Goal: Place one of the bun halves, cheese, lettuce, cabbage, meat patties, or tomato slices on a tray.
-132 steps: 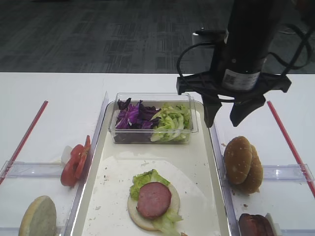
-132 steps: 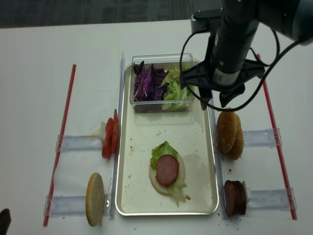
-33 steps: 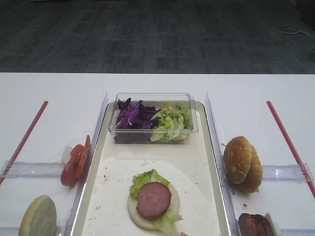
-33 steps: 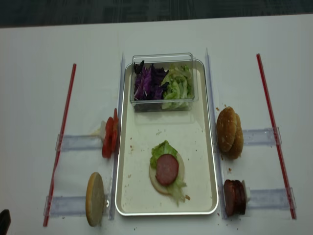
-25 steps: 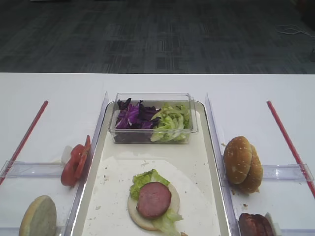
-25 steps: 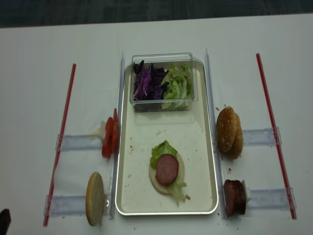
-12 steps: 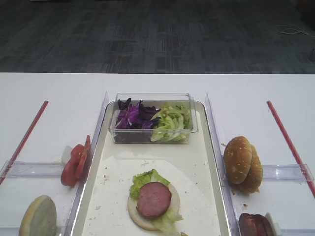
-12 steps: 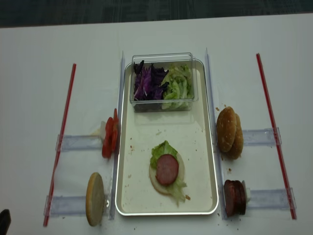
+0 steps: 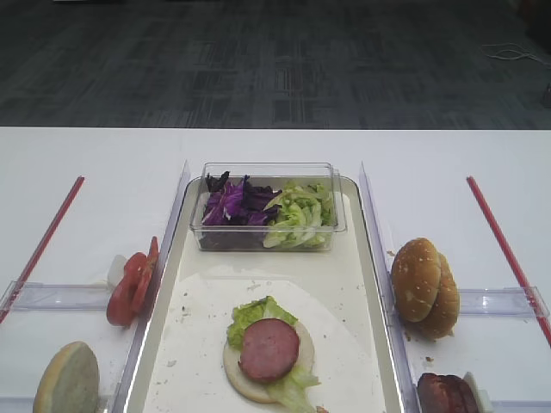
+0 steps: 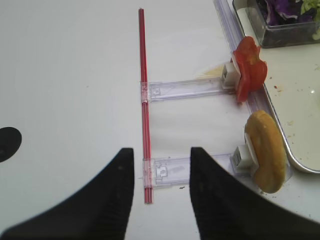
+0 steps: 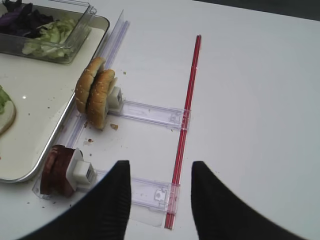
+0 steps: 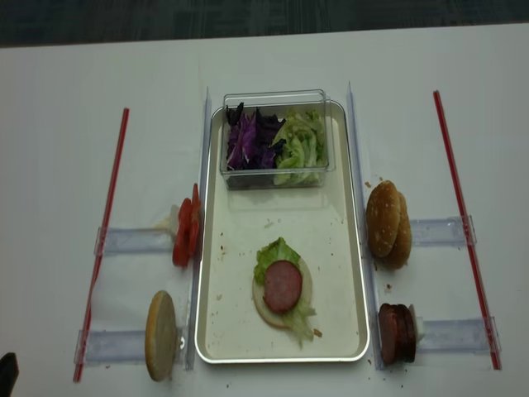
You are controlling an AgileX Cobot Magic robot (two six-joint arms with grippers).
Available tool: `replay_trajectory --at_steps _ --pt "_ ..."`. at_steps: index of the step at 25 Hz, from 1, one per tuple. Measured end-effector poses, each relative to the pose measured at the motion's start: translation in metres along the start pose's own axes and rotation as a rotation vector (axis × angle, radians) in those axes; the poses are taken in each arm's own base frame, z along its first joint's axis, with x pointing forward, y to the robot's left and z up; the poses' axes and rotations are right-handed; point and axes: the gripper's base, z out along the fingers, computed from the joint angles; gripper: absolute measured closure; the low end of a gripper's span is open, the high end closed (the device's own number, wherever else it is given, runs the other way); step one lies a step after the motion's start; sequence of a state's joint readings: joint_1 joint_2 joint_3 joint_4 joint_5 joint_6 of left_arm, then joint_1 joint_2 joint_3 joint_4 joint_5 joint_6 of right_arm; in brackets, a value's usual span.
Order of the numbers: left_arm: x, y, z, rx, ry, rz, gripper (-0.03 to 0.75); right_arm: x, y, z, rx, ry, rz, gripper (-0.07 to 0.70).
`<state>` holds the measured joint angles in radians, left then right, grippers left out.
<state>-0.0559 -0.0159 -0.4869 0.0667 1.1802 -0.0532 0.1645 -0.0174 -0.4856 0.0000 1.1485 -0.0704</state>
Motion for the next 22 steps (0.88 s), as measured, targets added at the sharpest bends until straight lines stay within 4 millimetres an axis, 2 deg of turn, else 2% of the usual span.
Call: replay_trajectory --at_steps 11,17,22 --pt "0.0 0.0 0.0 0.0 0.0 0.0 0.431 0.0007 0.0 0.004 0.001 -0.009 0.0 0.32" --pt "0.0 0.0 0.0 0.0 0.0 0.0 0.431 0.0006 -0.0016 0.004 0.018 -0.009 0.024 0.178" --pt "0.0 0.0 0.0 0.0 0.0 0.0 0.431 0.0006 -0.0016 0.004 0.018 -0.01 0.032 0.152"
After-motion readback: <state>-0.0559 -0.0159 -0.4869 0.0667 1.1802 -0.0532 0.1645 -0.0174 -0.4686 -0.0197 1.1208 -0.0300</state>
